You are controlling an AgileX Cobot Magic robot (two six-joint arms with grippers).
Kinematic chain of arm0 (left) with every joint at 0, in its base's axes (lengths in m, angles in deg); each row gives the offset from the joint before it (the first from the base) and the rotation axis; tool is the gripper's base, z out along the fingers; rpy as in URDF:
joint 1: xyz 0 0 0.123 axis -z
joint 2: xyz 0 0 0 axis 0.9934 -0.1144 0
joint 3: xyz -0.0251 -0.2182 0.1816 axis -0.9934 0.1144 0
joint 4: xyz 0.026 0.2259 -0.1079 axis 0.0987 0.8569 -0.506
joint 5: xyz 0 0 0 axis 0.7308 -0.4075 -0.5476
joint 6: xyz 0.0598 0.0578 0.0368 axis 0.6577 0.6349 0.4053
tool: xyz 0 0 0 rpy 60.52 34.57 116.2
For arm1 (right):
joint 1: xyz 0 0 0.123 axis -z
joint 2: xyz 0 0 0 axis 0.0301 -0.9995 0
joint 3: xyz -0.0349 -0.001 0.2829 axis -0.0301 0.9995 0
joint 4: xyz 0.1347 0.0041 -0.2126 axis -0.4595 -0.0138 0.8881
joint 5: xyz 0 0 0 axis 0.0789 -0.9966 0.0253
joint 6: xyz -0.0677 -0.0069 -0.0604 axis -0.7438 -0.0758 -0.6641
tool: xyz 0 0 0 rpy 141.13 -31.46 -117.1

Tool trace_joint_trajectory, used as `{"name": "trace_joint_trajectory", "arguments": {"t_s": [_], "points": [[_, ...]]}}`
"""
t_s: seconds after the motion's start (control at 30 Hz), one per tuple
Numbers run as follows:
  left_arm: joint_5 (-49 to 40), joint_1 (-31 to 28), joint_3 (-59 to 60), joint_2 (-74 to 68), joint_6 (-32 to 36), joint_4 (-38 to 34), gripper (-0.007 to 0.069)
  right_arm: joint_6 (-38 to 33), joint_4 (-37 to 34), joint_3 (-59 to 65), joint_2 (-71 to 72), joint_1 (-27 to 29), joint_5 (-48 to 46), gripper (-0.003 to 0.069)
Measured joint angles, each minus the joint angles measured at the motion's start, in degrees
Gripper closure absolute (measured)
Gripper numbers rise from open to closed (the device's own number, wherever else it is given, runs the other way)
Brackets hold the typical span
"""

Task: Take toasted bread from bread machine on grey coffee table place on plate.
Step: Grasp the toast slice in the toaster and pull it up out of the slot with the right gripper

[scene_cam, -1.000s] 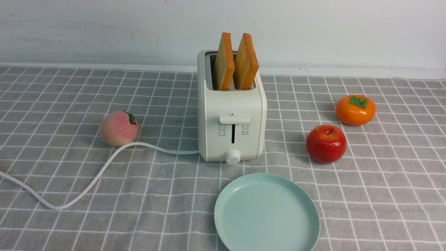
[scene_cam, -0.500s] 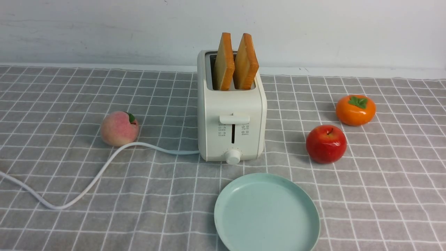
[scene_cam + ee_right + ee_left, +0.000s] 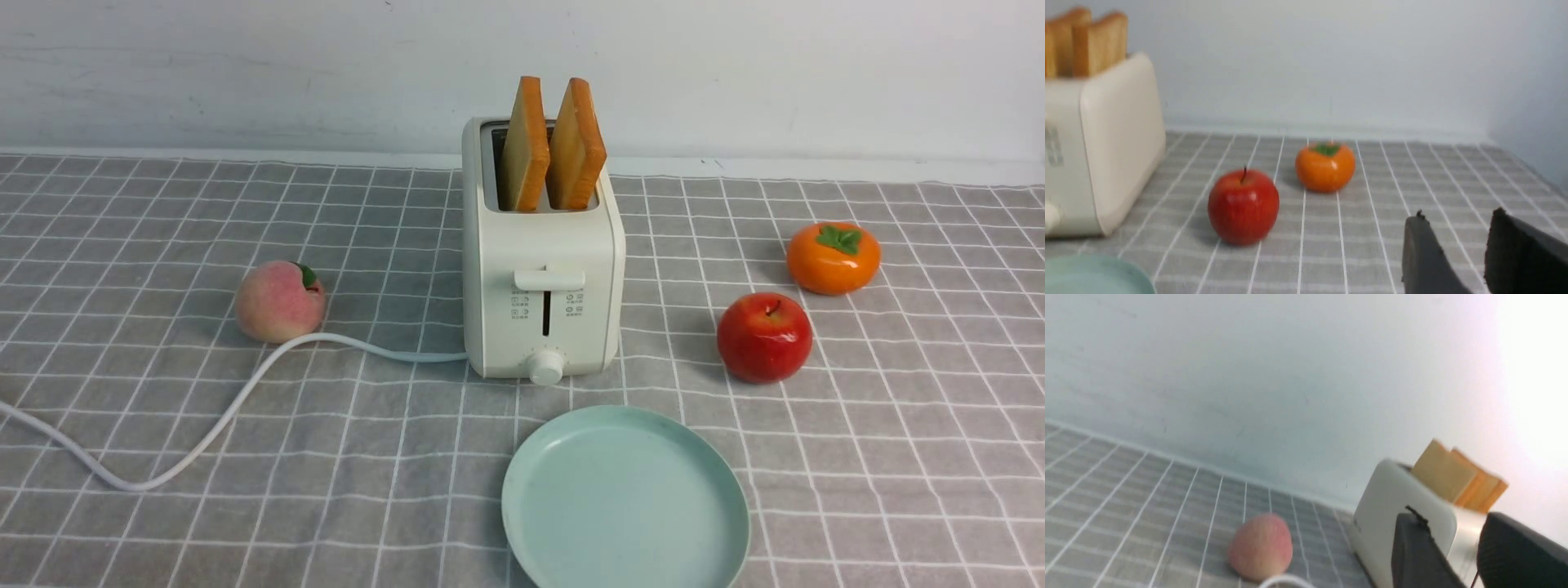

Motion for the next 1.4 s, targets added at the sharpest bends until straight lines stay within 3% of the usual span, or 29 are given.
{"name": "trace_joint_trajectory", "arguments": {"t_s": [0.33, 0.5, 0.67, 0.83, 1.0, 1.13, 1.4], "points": [[6.62, 0.0, 0.0, 0.0, 0.0, -0.3, 0.0395, 0.12, 0.0, 0.0, 0.0, 0.0, 7.48, 0.0419], [21.52, 0.0, 0.0, 0.0, -2.26, -0.29, 0.0389, 0.12, 0.16, 0.0, 0.0, 0.0, 9.2, 0.0419], [28.23, 0.0, 0.0, 0.0, -5.23, -1.86, 0.0389, 3.08, -0.32, 0.0, 0.0, 0.0, 11.95, 0.0419], [27.02, 0.0, 0.0, 0.0, -8.95, -2.4, 0.0387, 11.46, -3.48, 0.0, 0.0, 0.0, 17.29, 0.0419], [12.11, 0.0, 0.0, 0.07, -15.72, -3.7, 0.0387, 16.55, -5.89, 0.0, -0.26, 0.0, 15.92, 0.0419], [4.53, 0.0, 0.0, 0.07, -15.47, -3.7, 0.0387, 18.23, -6.03, -1.26, -2.42, 0.0, 12.0, 0.0419], [4.38, 0.0, -0.77, -0.03, -12.07, -3.93, 0.0387, 19.82, -6.03, -16.54, -15.38, 0.0, -0.53, 0.0419]]}}
